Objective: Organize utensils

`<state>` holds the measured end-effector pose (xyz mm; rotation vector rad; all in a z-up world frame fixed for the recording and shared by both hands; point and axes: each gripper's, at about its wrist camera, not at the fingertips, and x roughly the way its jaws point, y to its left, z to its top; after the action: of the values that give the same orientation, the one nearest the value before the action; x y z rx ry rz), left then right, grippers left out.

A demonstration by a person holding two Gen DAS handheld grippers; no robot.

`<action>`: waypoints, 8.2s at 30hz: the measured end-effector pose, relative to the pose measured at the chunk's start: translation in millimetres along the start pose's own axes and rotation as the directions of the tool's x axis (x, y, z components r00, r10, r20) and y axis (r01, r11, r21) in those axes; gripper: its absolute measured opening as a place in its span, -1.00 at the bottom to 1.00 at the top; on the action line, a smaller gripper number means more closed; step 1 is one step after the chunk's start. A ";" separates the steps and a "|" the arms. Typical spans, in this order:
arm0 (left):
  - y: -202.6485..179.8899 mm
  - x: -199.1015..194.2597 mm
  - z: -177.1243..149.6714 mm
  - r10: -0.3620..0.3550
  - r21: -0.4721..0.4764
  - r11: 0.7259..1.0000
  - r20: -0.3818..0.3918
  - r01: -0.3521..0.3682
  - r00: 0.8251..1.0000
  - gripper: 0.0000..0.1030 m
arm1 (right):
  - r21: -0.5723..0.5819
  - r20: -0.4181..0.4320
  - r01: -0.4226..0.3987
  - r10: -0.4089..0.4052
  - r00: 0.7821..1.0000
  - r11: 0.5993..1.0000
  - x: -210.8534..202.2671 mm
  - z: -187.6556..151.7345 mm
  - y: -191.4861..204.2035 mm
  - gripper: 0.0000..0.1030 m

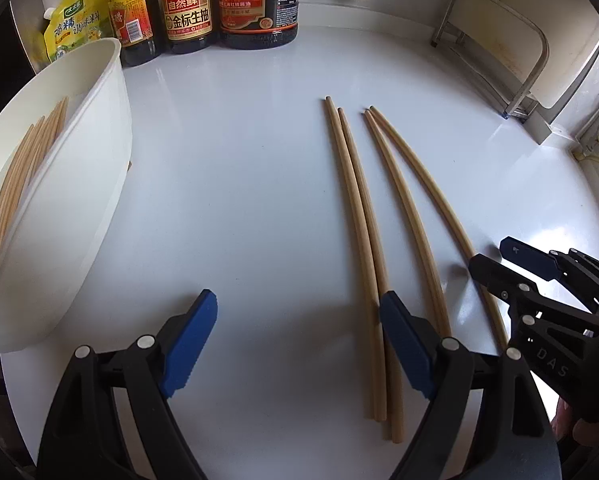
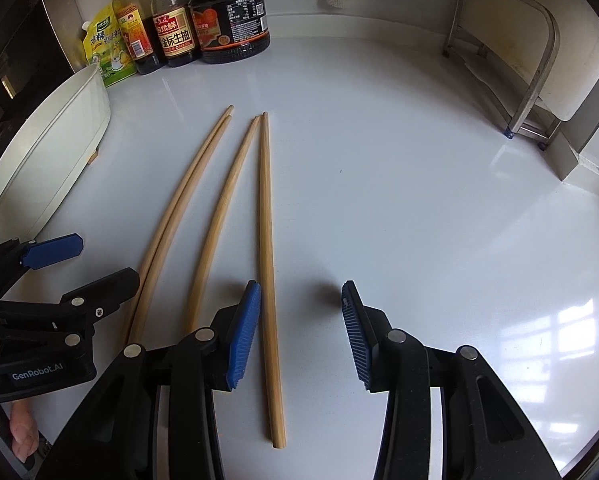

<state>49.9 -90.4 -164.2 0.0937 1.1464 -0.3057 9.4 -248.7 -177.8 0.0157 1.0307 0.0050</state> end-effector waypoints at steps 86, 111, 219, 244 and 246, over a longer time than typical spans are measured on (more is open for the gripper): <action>241.8 -149.5 100.6 0.119 -0.107 0.991 0.361 -0.086 0.925 -0.84 | -0.205 0.008 -0.340 0.349 0.937 0.918 -16.2 161.3 259.2 -0.88; 253.2 -71.5 81.9 0.092 -0.188 0.980 0.107 -0.071 0.990 -0.07 | -0.168 -0.113 -0.362 0.346 0.931 0.917 18.3 165.3 280.6 -0.68; -22.1 -3.0 8.7 0.038 0.010 0.999 0.026 -0.038 0.999 0.72 | 0.075 0.016 -0.001 0.000 1.000 0.997 -3.4 -8.0 -14.9 -0.87; -33.8 5.0 15.2 0.018 0.044 0.999 0.061 -0.021 0.998 -0.85 | 0.011 0.016 0.020 -0.020 1.000 1.000 -1.0 -5.5 -8.8 -0.87; -31.9 4.4 16.2 0.009 0.043 0.999 0.046 -0.011 0.999 -0.86 | 0.038 0.009 -0.002 0.001 1.000 0.999 -1.3 -4.5 -11.0 -0.88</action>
<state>56.7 -125.4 -158.9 0.1300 1.0937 -0.3219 4.9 -259.7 -179.2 0.0511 1.0218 -0.0133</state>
